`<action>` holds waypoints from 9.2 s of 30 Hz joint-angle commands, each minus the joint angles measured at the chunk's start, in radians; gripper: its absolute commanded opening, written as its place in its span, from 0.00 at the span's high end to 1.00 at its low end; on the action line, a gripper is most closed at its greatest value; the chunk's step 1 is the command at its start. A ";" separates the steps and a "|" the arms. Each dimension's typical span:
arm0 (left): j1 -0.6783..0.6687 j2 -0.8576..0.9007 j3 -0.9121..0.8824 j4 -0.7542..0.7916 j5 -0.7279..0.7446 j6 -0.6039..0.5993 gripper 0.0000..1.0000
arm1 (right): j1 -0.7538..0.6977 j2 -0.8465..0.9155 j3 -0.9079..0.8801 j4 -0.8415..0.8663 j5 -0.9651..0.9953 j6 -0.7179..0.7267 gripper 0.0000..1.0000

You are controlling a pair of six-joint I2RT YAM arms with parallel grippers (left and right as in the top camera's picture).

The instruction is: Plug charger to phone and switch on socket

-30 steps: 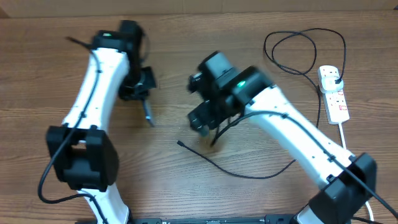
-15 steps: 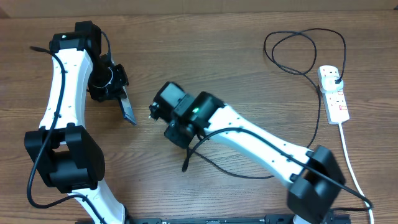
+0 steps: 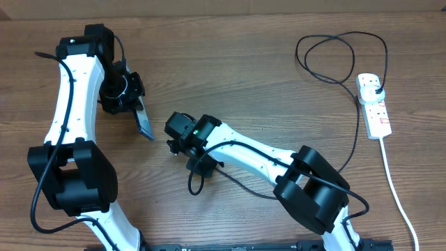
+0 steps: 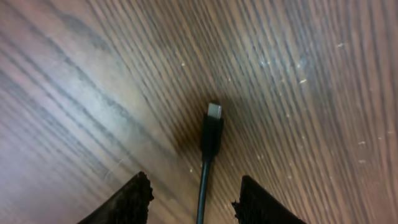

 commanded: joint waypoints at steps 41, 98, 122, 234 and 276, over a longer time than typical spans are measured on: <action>0.040 -0.036 -0.248 -0.262 1.364 1.061 0.96 | -0.347 -0.608 -0.436 0.173 -1.138 0.203 0.96; 0.001 -0.036 -0.340 -0.088 1.365 0.778 0.96 | -0.278 -0.843 -1.012 1.458 -0.789 1.110 0.96; 0.000 -0.036 -0.340 -0.088 1.365 0.750 0.96 | -0.286 -0.687 -1.012 1.700 -0.842 1.233 0.96; -0.001 -0.036 -0.340 -0.088 1.365 0.733 0.96 | -0.483 -0.688 -0.934 1.468 -1.105 0.930 0.42; 0.383 -0.036 -0.340 0.027 1.322 0.680 0.96 | 0.079 -0.135 -0.248 0.543 -0.059 0.138 0.34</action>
